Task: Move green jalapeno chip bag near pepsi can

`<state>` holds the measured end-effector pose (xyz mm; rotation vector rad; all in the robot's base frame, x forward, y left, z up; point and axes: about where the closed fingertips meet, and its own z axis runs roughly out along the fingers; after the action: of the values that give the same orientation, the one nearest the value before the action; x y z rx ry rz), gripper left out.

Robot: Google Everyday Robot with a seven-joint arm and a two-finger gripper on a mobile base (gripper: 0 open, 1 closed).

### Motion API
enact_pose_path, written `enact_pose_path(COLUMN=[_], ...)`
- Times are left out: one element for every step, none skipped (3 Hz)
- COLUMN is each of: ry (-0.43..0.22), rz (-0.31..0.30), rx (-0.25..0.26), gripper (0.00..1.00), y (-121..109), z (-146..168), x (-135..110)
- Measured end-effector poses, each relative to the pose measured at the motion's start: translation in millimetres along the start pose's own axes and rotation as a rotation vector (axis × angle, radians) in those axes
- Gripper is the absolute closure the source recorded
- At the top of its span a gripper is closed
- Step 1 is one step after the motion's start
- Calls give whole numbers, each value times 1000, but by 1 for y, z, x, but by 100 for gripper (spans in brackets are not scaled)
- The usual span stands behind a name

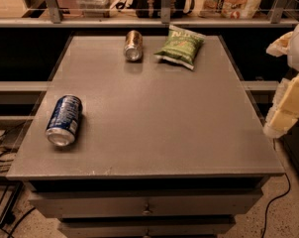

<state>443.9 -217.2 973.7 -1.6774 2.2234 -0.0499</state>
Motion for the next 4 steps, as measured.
enact_pose_path(ry=[-83,-166,-242,-311], rz=[66,132,205,268], rx=[-13,-4,8,27], gripper=[0,0,0,0], y=[-13,-37,-70,-108], z=[20,41,62,80], x=[-3,-13,-30,-50])
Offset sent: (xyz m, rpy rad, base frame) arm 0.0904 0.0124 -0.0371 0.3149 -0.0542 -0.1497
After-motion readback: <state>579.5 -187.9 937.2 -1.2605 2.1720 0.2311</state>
